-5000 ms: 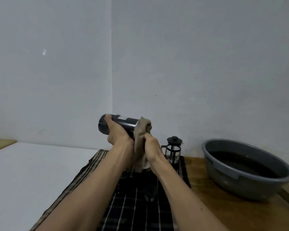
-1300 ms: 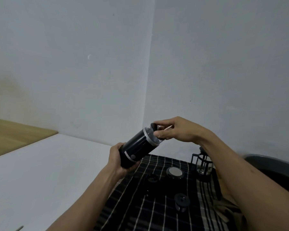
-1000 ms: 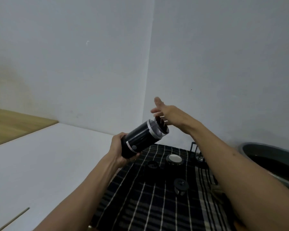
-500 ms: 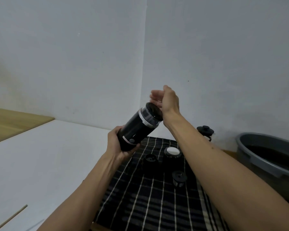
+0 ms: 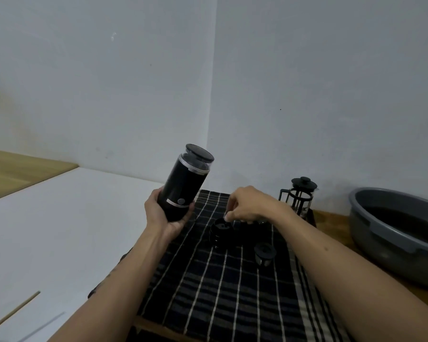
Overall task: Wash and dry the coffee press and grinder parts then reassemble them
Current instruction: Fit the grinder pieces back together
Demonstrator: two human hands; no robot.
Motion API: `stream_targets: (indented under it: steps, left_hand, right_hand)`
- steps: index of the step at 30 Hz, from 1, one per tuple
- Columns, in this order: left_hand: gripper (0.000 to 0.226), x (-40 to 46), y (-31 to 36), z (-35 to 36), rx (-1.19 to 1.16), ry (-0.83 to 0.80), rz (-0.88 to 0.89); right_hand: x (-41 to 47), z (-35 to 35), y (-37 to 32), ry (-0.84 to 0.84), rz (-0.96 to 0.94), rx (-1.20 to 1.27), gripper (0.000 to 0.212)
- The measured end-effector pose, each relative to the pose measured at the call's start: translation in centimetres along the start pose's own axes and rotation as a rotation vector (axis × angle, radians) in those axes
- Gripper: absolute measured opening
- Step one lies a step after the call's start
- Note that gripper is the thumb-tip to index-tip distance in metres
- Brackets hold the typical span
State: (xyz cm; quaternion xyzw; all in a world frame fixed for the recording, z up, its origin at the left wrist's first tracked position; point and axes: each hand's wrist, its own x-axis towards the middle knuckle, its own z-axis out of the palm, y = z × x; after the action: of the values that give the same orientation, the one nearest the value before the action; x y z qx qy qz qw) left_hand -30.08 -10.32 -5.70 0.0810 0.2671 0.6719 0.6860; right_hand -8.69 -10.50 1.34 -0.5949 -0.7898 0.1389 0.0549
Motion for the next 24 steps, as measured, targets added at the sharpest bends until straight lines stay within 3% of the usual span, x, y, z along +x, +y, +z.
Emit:
stream_targets:
  steps: [7,13,19,24]
  left_hand:
    - [0.044,-0.5,-1.7,0.8,-0.152,-0.105,0.025]
    - [0.037,0.2,-2.5,1.3,-0.081,-0.116,0.053]
    - [0.036,0.2,-2.2,0.9,0.032,-0.075,0.097]
    - [0.049,-0.4,-2.1,1.0,-0.013,-0.136,0.097]
  right_hand:
    - [-2.8,-0.4,0.3,-0.366,0.261,-0.249,0.056]
    - [-2.6,0.7,-0.7,-0.05,0.058,-0.336,0.037]
    - [-0.5,4.4,-2.5,-0.127,0.086,-0.25,0.081]
    - [0.4,6.3,-2.3,-0.045,0.09,-0.032,0.079]
